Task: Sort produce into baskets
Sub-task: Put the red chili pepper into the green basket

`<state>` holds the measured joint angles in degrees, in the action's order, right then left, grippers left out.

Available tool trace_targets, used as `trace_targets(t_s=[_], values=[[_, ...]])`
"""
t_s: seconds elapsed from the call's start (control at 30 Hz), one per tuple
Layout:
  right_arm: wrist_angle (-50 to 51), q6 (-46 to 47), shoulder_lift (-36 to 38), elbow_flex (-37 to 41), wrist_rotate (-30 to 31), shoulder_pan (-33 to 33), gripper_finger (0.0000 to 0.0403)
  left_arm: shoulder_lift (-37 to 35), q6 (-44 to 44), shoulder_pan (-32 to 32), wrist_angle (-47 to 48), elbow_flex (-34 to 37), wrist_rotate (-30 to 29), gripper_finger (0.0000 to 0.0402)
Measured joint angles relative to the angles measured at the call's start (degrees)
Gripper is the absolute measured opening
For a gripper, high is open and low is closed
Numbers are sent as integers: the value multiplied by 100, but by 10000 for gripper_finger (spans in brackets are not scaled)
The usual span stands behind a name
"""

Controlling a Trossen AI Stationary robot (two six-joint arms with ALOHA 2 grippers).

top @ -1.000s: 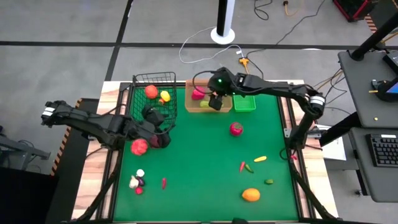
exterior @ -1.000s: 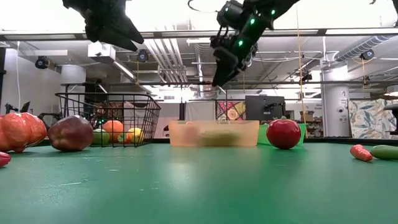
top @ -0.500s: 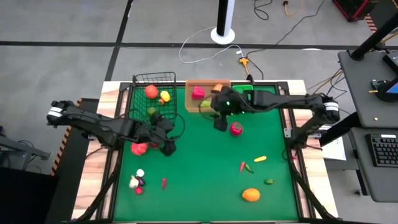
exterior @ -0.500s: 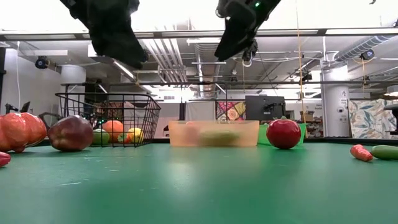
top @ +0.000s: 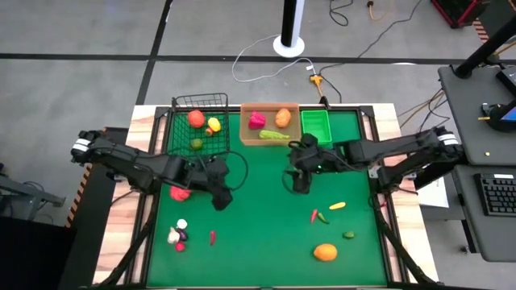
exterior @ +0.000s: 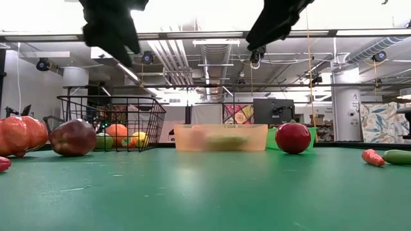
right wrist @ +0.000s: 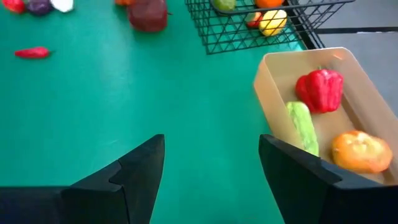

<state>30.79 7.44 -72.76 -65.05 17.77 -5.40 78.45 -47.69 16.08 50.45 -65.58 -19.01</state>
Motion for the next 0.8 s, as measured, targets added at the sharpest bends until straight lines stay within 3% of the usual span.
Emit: trace_targets(t_s=[0.13, 0.37, 0.53, 0.8], values=[[-67, 176, 248, 322, 245, -182, 252, 427, -1493, 574, 670, -306, 348, 245], [-704, 64, 358, 795, 285, -364, 258, 1270, -3864, 1657, 935, -585, 790, 245], [-754, 93, 331, 814, 294, -449, 258, 1758, -4340, 1814, 1046, -678, 846, 245], [-802, 216, 333, 814, 290, -658, 258, 2556, -4354, 2010, 990, -920, 1276, 245]])
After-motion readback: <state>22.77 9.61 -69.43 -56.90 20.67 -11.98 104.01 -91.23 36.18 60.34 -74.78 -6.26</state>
